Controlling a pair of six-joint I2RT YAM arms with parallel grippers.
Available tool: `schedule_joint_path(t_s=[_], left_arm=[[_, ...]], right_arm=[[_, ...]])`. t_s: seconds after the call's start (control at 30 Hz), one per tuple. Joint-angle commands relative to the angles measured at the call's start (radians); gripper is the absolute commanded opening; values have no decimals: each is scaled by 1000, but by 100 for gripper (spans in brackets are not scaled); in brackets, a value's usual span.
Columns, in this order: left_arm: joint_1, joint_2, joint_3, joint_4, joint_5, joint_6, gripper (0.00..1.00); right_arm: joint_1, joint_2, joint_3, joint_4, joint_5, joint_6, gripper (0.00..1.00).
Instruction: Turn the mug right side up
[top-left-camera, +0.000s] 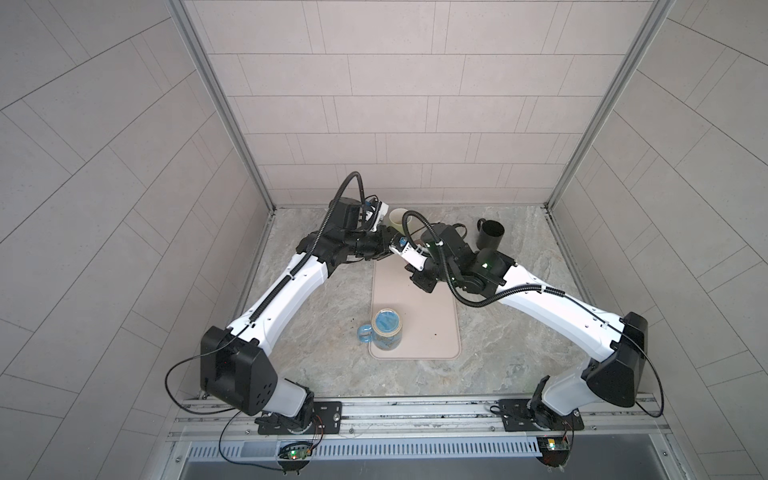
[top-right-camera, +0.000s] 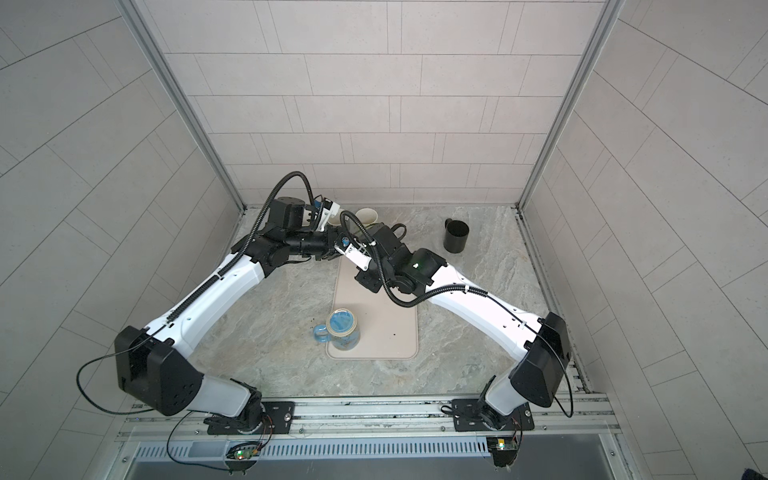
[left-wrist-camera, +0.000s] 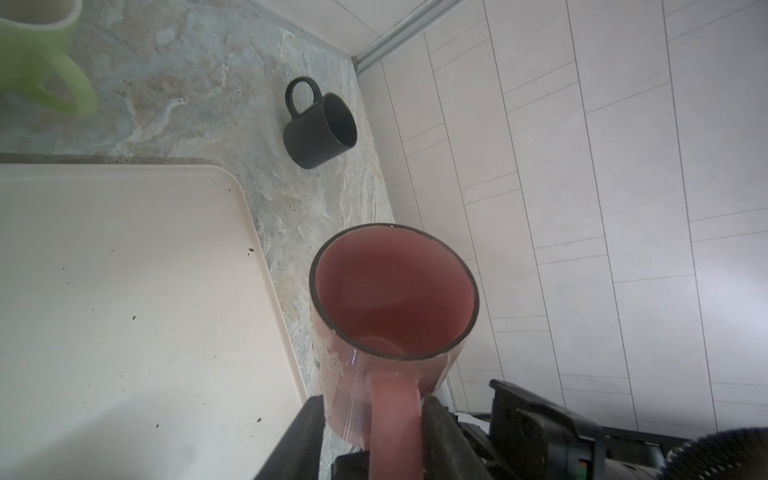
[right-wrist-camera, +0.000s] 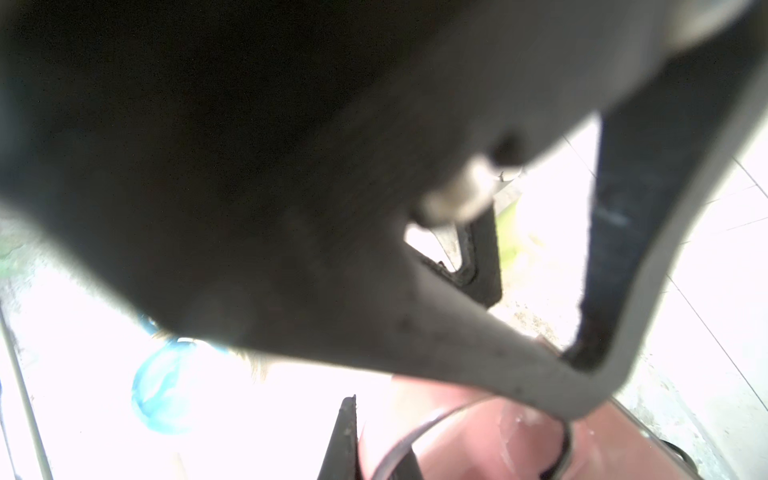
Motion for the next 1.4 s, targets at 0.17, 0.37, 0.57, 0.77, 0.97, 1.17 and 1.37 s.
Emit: schedule_joint_path(t_s=[0.17,0.37,0.57,0.77,0.97,1.17,1.37], left_arm=[[-80,-32,-84,140,-29,-87,43],[-84,-49,-103,204,-34,-121,43],[-88,-63,-124,234,-23,-133,43],[-96,-65,-127,242,-13,-134,43],[-95,-68,-150,231,-28,-135,43],[-89,-50,-142,246,-59,-149,43],[-39,-61,-130,243,-76,-157,43]], right_arm=[[61,46,116,276,-6,14,0],[57,67,149,258,-21,44,0],[39,76,169,248,-46,77,0],[30,91,206,223,-43,107,0],[22,73,207,230,-43,119,0],[19,51,194,214,-44,119,0],[6,21,159,192,-19,119,0]])
